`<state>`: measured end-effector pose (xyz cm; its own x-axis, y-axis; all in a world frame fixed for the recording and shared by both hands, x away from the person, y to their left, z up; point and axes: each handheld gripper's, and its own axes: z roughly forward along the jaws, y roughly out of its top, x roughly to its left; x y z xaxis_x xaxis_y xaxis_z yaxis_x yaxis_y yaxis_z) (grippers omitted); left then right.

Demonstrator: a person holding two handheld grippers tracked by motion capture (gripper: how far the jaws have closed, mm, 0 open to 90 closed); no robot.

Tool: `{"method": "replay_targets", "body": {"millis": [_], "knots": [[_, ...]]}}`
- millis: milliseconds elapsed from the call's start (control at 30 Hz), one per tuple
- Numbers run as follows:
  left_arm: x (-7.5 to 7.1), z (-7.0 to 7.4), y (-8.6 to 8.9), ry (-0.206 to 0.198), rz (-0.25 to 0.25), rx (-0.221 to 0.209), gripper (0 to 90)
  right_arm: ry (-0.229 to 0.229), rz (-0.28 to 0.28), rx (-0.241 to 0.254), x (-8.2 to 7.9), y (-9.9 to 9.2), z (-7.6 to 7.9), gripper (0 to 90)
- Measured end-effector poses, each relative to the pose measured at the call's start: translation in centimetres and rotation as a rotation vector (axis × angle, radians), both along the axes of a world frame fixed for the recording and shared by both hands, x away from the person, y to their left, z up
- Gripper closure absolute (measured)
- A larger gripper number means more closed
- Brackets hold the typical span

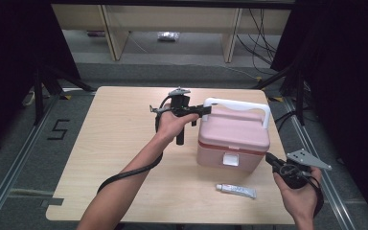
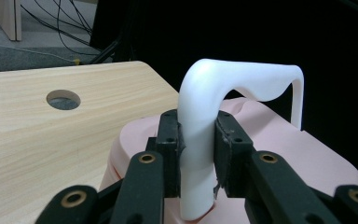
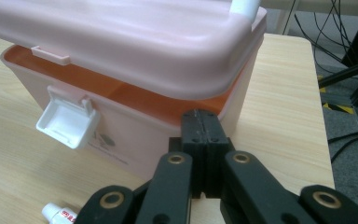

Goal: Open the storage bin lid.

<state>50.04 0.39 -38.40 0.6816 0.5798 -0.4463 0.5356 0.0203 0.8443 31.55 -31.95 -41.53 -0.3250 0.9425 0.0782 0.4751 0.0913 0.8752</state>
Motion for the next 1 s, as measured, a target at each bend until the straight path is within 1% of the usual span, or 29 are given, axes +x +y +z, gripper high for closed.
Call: {"method": "replay_targets", "body": {"millis": [33, 100, 133, 167, 233, 333, 367, 400, 433, 467, 500, 533, 567, 600, 633, 667, 700, 733, 767, 800, 833, 867, 900, 933, 967, 1000], "knots": [[0.0, 0.0, 0.0, 0.001, 0.003, 0.002, 73.3, -0.027, 0.015, -0.038, 0.2, -0.2, 0.0, 90.0], [0.0, 0.0, 0.0, 0.0, 0.003, 0.0, 73.3, -0.028, 0.014, -0.029, 0.2, -0.1, 0.0, 90.0], [0.0, 0.0, 0.0, 0.0, 0.003, 0.002, 73.2, -0.012, 0.019, -0.021, 0.3, 0.0, 0.1, 90.0], [0.0, 0.0, 0.0, -0.001, 0.002, 0.001, 73.2, -0.012, 0.019, -0.021, 0.3, 0.0, 0.1, 90.0], [0.0, 0.0, 0.0, -0.002, 0.001, 0.002, 73.2, -0.029, 0.016, -0.029, 0.4, 0.0, 0.1, 90.0], [0.1, -0.1, 0.1, -0.021, -0.007, -0.004, 71.8, -0.036, 0.008, -0.032, 0.5, -0.1, 0.3, 90.0], [0.0, -0.1, 0.2, -0.033, -0.015, -0.018, 64.8, -0.032, 0.008, -0.026, 0.5, 0.0, 0.3, 90.0], [0.0, 0.0, 0.4, -0.049, -0.023, -0.022, 64.8, -0.032, 0.008, -0.026, 0.5, 0.0, 0.3, 90.0], [-0.1, 0.1, 0.5, -0.069, -0.026, -0.029, 59.8, -0.029, 0.01, -0.026, 0.5, 0.0, 0.4, 90.0], [-0.2, 0.2, 0.8, -0.088, -0.023, -0.026, 56.6, -0.037, 0.005, -0.028, 0.5, 0.0, 0.3, 90.0], [-0.4, 0.4, 1.0, -0.111, -0.021, -0.017, 52.3, -0.034, 0.003, -0.008, 0.5, 0.1, 0.4, 90.0], [-0.7, 0.6, 1.4, -0.14, -0.021, -0.005, 52.3, -0.034, 0.003, -0.008, 0.5, 0.1, 0.4, 90.0], [-0.9, 0.8, 1.6, -0.155, -0.022, -0.003, 51.0, -0.041, 0.01, -0.024, 0.6, 0.0, 0.5, 90.0], [-1.3, 1.1, 2.1, -0.179, -0.02, 0.005, 50.6, -0.041, 0.0, -0.028, 0.6, 0.1, 0.6, 90.0], [-1.5, 1.2, 2.3, -0.189, -0.02, 0.008, 50.7, -0.047, 0.013, -0.028, 0.6, 0.0, 0.7, 90.0], [-2.2, 1.6, 3.1, -0.217, -0.021, 0.02, 52.2, -0.05, 0.008, -0.023, 0.6, 0.1, 0.9, 90.0], [-2.2, 1.6, 3.1, -0.217, -0.021, 0.02, 54.4, -0.05, 0.008, -0.023, 0.6, 0.1, 0.9, 90.0], [-2.7, 1.7, 3.5, -0.229, -0.026, 0.026, 54.4, -0.05, 0.012, -0.026, 0.6, 0.1, 0.9, 90.0], [-3.1, 1.7, 3.8, -0.239, -0.031, 0.025, 61.1, -0.051, 0.0, -0.039, 0.6, 0.2, 1.2, 90.0], [-3.4, 1.8, 4.1, -0.247, -0.038, 0.026, 61.1, -0.051, 0.0, -0.039, 0.6, 0.2, 1.2, 90.0], [-3.7, 1.8, 4.3, -0.251, -0.042, 0.024, 64.5, -0.062, 0.008, -0.027, 0.6, 0.2, 1.2, 90.0], [-4.2, 1.8, 4.7, -0.258, -0.048, 0.028, 67.3, -0.051, -0.005, -0.019, 0.5, 0.4, 1.3, 90.0], [-4.5, 1.8, 4.8, -0.258, -0.051, 0.024, 73.4, -0.068, 0.005, -0.033, 0.7, 0.3, 1.3, 90.0], [-4.8, 1.8, 5.0, -0.262, -0.057, 0.022, 73.4, -0.068, 0.005, -0.033, 0.7, 0.3, 1.3, 90.0], [-5.3, 1.8, 5.3, -0.263, -0.068, 0.02, 75.9, -0.066, 0.003, -0.043, 0.6, 0.3, 1.5, 90.0], [-5.5, 1.7, 5.4, -0.265, -0.073, 0.023, 78.2, -0.048, -0.014, -0.019, 0.5, 0.5, 1.6, 90.0]]}}
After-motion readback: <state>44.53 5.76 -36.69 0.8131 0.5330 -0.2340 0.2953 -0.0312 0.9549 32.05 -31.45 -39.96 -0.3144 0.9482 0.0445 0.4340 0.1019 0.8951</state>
